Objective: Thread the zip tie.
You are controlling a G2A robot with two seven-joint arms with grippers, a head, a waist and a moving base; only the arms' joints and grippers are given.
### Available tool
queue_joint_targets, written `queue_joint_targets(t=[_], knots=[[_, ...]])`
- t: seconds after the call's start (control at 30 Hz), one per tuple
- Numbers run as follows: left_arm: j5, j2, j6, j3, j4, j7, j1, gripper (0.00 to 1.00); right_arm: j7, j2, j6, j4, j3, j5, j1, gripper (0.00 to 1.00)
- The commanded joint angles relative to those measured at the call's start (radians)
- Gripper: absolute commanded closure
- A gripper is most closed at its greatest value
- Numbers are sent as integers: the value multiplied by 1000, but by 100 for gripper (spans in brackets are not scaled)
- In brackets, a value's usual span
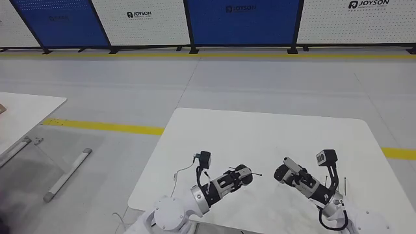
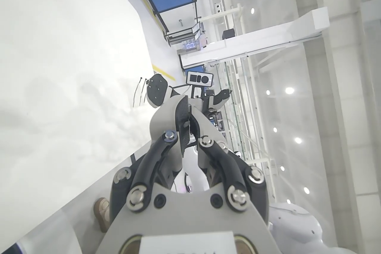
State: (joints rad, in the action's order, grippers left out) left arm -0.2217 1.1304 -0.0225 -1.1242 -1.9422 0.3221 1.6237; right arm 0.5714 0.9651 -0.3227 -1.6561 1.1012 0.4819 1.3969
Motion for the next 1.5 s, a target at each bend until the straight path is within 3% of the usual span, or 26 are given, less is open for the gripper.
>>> queue_joint_targets(t=[0.0,0.17,0.5,0.6,0.77,0.87,0.97,1.33,1.47], knots=[[29,2,17,21,20,-5,-14,100,0,0,0,0,0,0,0,0],[43,8,43,61,57,-4,-46,100,0,0,0,0,0,0,0,0],[43,8,43,61,57,-4,-46,100,-1,0,1,-1,0,-1,1,0],[43,8,43,61,57,-4,-46,100,17,-5,6,-27,21,-70,4,0],[43,8,43,61,57,-4,-46,100,100,-27,84,-81,103,-203,24,0],[43,8,43,61,57,-4,-46,100,187,-38,155,-82,138,-262,0,0],[43,8,43,61,57,-4,-46,100,233,-42,192,-80,147,-328,-30,0],[43,8,43,61,57,-4,-46,100,233,-42,192,-80,147,-328,-30,0],[43,8,43,61,57,-4,-46,100,281,-49,135,-96,168,-410,-40,0]])
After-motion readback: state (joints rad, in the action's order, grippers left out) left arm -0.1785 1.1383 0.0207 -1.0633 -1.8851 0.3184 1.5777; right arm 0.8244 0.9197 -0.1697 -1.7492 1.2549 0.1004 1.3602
